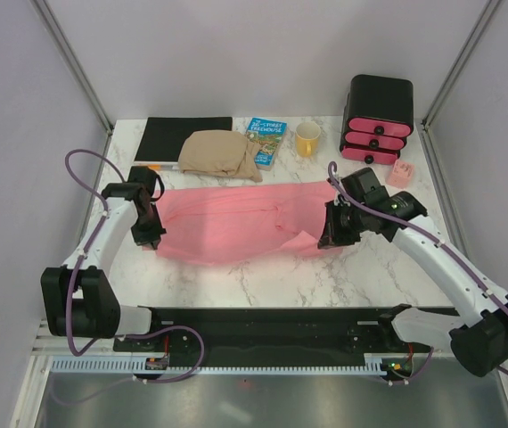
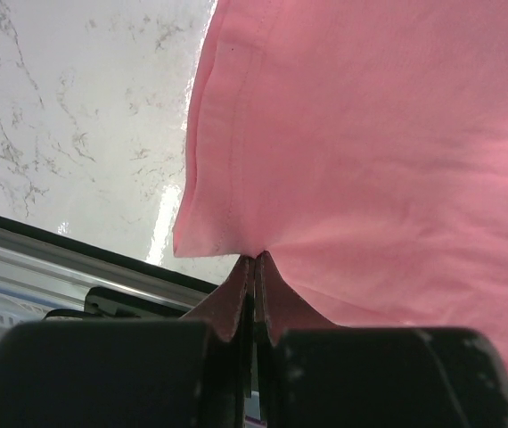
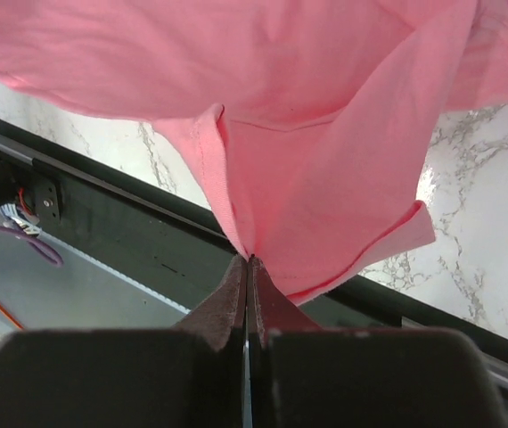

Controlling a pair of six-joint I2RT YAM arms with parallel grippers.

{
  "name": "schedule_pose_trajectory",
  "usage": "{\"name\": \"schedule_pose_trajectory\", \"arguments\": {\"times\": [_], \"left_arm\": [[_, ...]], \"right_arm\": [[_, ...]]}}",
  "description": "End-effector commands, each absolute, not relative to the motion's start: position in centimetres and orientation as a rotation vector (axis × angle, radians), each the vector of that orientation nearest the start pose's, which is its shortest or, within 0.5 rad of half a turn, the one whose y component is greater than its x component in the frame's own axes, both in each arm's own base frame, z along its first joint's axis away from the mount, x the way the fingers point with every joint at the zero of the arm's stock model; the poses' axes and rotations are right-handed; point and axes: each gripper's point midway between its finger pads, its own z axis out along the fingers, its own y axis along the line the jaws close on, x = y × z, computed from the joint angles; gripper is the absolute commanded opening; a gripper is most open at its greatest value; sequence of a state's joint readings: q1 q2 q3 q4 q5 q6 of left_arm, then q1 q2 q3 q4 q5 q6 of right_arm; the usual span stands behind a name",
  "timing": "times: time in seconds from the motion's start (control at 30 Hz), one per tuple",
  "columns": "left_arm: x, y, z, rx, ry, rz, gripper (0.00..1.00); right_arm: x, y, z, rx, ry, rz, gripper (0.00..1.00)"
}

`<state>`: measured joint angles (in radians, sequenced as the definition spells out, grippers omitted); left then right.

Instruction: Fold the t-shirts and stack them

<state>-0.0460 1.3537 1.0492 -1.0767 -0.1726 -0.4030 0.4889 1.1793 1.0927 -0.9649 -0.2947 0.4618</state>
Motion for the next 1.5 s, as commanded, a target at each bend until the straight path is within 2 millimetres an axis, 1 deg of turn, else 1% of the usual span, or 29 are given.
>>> {"name": "schedule_pose_trajectory", "arguments": {"times": [0.0,0.13,0.23,0.27,0.3,0.33,0.37,0.4,0.43,0.47,0.5,0.53,0.57,0.6,0.63,0.7,0.73,0.8,0.93,1.03,1.07,1.13,1.33,1.47], "left_arm": [[23.6,0.4,11.7,-0.567,2.806,0.168,0.02],[25.2,0.8,12.3,-0.570,2.776,0.203,0.02],[26.9,1.0,12.7,-0.577,2.760,0.216,0.02],[27.3,1.0,12.6,-0.578,2.757,0.220,0.02],[27.6,1.0,12.3,-0.582,2.767,0.226,0.02],[28.3,1.0,12.5,-0.582,2.756,0.224,0.02],[28.5,1.2,12.4,-0.583,2.756,0.236,0.02],[28.8,1.2,11.9,-0.586,2.772,0.245,0.02],[29.4,1.2,12.0,-0.586,2.768,0.245,0.02],[29.6,1.3,11.9,-0.587,2.767,0.259,0.02],[29.9,1.4,11.3,-0.588,2.785,0.272,0.02],[30.3,1.4,11.5,-0.588,2.776,0.275,0.02],[30.5,1.5,11.3,-0.588,2.780,0.282,0.02],[30.7,1.5,11.2,-0.588,2.783,0.283,0.02],[31.0,1.5,10.9,-0.589,2.794,0.288,0.02],[31.5,1.4,10.7,-0.582,2.798,0.290,0.02],[31.8,1.4,10.3,-0.582,2.808,0.294,0.02],[32.1,1.4,10.1,-0.576,2.812,0.294,0.02],[32.9,1.5,9.6,-0.568,2.821,0.310,0.02],[33.4,1.3,8.9,-0.556,2.845,0.300,0.02],[33.5,1.2,8.5,-0.554,2.859,0.299,0.02],[34.0,1.1,8.3,-0.551,2.859,0.291,0.02],[34.8,1.2,7.3,-0.540,2.878,0.309,0.02],[35.2,1.4,7.0,-0.550,2.871,0.331,0.02]], "right_arm": [[21.1,18.3,20.8,-0.120,2.610,0.687,0.00],[23.1,18.2,20.1,-0.152,2.615,0.601,0.00],[24.7,18.4,19.7,-0.179,2.600,0.556,0.00],[25.6,18.2,19.4,-0.177,2.595,0.512,0.00],[26.2,18.3,19.3,-0.186,2.586,0.495,0.00],[26.7,18.2,19.2,-0.214,2.577,0.473,0.00],[27.3,18.2,18.2,-0.224,2.600,0.438,0.00],[27.7,18.2,17.8,-0.239,2.606,0.419,0.00],[28.3,18.3,17.9,-0.252,2.602,0.405,0.00],[28.8,18.3,17.0,-0.270,2.621,0.376,0.00],[29.5,18.2,16.9,-0.269,2.612,0.355,0.00],[30.1,18.3,17.2,-0.263,2.596,0.355,0.00],[30.6,18.4,17.0,-0.265,2.598,0.351,0.00],[31.1,18.5,17.1,-0.264,2.586,0.352,0.00],[31.8,18.5,17.7,-0.253,2.567,0.350,0.00],[32.7,18.4,17.8,-0.255,2.554,0.339,0.00],[33.6,18.2,18.1,-0.242,2.545,0.333,0.00],[34.4,18.0,18.4,-0.246,2.535,0.326,0.00],[36.6,17.5,18.9,-0.237,2.516,0.310,0.00],[37.8,17.4,18.7,-0.236,2.518,0.302,0.00],[37.9,17.6,18.4,-0.240,2.526,0.307,0.00],[38.3,17.8,17.9,-0.254,2.540,0.309,0.00],[38.8,18.4,15.7,-0.277,2.595,0.324,0.00],[39.2,18.4,15.2,-0.291,2.599,0.308,0.00]]}}
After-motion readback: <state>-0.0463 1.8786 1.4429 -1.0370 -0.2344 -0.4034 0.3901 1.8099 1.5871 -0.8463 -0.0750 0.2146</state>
